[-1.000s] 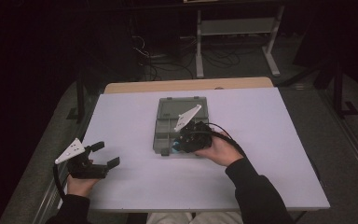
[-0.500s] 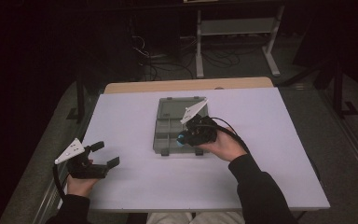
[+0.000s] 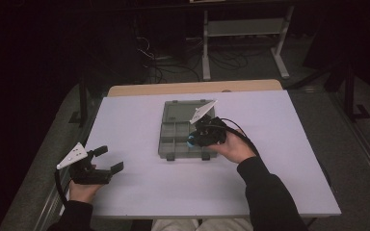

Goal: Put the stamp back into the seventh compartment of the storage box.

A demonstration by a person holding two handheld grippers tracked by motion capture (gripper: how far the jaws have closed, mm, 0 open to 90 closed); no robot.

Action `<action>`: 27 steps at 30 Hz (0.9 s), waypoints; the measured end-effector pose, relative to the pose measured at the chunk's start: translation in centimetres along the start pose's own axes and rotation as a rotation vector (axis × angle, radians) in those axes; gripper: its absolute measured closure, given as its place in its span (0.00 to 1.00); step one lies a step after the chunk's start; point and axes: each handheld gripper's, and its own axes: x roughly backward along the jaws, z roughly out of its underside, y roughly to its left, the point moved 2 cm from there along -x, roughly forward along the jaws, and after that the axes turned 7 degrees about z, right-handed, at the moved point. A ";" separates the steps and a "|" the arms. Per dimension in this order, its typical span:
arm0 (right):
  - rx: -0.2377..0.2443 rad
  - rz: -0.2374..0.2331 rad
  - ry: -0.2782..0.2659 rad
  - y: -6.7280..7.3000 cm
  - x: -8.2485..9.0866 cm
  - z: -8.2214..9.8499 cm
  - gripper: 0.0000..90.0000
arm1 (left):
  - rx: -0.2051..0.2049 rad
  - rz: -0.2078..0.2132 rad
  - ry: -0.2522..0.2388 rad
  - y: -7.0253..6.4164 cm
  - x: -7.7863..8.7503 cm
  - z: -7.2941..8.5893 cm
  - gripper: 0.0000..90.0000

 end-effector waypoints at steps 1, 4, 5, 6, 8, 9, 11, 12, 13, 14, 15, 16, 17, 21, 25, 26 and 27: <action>-0.002 0.004 0.002 -0.1 -0.1 0.0 0.79 | 0.000 0.000 0.000 0.0 0.0 0.0 0.00; -0.007 0.009 0.010 -0.3 -0.3 0.1 0.79 | 0.000 0.000 0.001 0.0 0.0 0.0 0.00; -0.008 0.010 0.010 -0.4 -0.3 0.2 0.79 | 0.000 0.000 0.001 0.0 0.0 0.0 0.00; -0.011 0.012 0.013 -0.5 -0.4 0.2 0.79 | 0.000 0.000 0.001 0.0 0.0 0.0 0.00; -0.011 0.015 0.018 -0.6 -0.5 0.3 0.79 | -0.001 0.001 0.002 0.0 0.0 0.0 0.00; -0.012 0.018 0.023 -0.6 -0.6 0.3 0.79 | -0.002 0.002 0.003 0.0 0.0 0.0 0.00; -0.011 0.018 0.026 -0.7 -0.8 0.4 0.79 | -0.001 0.002 0.002 0.0 0.0 0.0 0.00; -0.013 0.019 0.028 -0.7 -0.9 0.4 0.79 | -0.001 0.002 0.002 0.0 0.0 0.0 0.00; -0.016 0.019 0.032 -0.7 -1.0 0.4 0.79 | -0.001 0.002 0.003 0.0 0.0 0.0 0.00; -0.013 0.021 0.035 -0.8 -1.1 0.4 0.79 | -0.001 0.001 0.002 0.0 0.0 0.0 0.00; -0.016 0.020 0.040 -0.8 -1.2 0.5 0.79 | -0.001 0.002 0.001 0.0 0.0 0.0 0.00; -0.015 0.021 0.045 -0.9 -1.4 0.5 0.79 | -0.001 0.002 0.002 0.0 0.0 0.0 0.00; -0.011 0.024 0.049 -0.9 -1.5 0.6 0.79 | -0.001 0.002 0.002 0.0 0.0 0.0 0.00; -0.012 0.027 0.073 -0.9 -2.1 0.7 0.79 | -0.001 0.002 0.002 0.0 0.0 0.0 0.00; -0.014 0.028 0.096 -1.0 -2.7 0.9 0.79 | -0.003 0.002 0.003 0.0 0.0 0.0 0.00; -0.017 0.027 0.100 -1.0 -2.9 0.9 0.79 | -0.003 0.002 0.003 0.0 0.0 0.0 0.00; -0.020 0.026 0.104 -1.0 -3.0 1.0 0.79 | -0.002 0.002 0.002 0.0 0.0 0.0 0.00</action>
